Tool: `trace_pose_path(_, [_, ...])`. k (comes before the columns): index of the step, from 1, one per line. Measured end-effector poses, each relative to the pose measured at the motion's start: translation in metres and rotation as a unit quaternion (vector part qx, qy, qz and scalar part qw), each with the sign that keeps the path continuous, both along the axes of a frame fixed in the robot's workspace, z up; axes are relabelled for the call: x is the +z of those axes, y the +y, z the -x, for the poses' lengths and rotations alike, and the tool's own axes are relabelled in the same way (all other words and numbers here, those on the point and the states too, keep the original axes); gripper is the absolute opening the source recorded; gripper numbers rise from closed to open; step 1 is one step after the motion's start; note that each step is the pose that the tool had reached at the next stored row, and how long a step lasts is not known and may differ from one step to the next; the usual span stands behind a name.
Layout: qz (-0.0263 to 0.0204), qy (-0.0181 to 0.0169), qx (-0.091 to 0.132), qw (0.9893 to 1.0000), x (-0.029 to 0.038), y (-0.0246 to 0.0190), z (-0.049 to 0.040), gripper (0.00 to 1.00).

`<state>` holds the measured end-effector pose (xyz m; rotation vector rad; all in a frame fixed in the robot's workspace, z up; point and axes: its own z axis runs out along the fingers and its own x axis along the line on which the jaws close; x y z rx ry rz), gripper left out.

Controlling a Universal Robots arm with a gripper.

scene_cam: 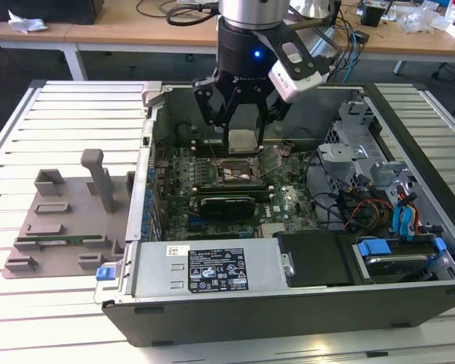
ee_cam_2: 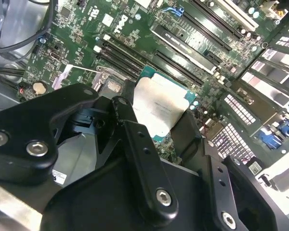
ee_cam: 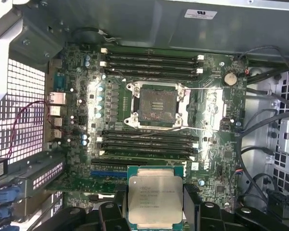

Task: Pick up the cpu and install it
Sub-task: 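Pick up the cpu and move it towards the insertion slot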

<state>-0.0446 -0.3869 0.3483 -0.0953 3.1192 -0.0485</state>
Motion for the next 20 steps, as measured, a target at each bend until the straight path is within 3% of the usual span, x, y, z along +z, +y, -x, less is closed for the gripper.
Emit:
trace_pose_path(8, [-0.0001,0.0000,0.000,1.0000,-0.0077,0.0129,-0.0051,0.55])
trace_pose_path(20, [0.0000,0.0000,0.000,1.0000,-0.0221,0.0141,-0.0094,0.55])
